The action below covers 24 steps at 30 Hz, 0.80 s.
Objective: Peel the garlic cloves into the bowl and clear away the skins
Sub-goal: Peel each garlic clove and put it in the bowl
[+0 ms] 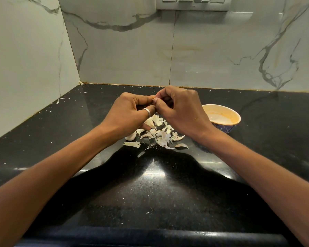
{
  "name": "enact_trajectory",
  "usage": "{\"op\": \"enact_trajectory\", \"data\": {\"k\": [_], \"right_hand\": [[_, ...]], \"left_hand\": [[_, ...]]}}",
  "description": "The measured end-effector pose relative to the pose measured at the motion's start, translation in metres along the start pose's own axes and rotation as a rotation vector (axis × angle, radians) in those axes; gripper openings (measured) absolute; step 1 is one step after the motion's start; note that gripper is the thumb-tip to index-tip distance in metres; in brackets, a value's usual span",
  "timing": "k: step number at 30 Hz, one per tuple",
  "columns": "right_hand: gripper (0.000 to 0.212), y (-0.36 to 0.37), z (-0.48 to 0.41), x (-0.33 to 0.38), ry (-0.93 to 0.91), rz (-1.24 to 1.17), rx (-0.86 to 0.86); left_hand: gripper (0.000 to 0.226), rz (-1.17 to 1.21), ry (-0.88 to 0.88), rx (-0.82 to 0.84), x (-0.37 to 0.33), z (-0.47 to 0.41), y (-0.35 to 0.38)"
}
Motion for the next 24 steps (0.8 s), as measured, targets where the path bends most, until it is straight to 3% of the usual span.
{"op": "enact_trajectory", "data": {"k": [19,24], "right_hand": [[0.013,0.0010,0.0011,0.0005,-0.052,0.038,-0.028],[0.014,0.0011,0.0009,-0.0002,-0.068,0.039,-0.005]], "left_hand": [[0.035,0.026,-0.028,-0.032,0.0012,0.0006,0.0027],[0.022,-0.013,-0.070,-0.055,0.0030,-0.0016,-0.0005]]}}
Point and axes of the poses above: each hand's wrist, its own z-axis away from the middle knuckle, its own y-axis out of the palm, x = y × z, the point moved 3 cm from there along -z, towards the middle knuckle, and after that the axes turned 4 degrees about y, right-handed, at the moved point
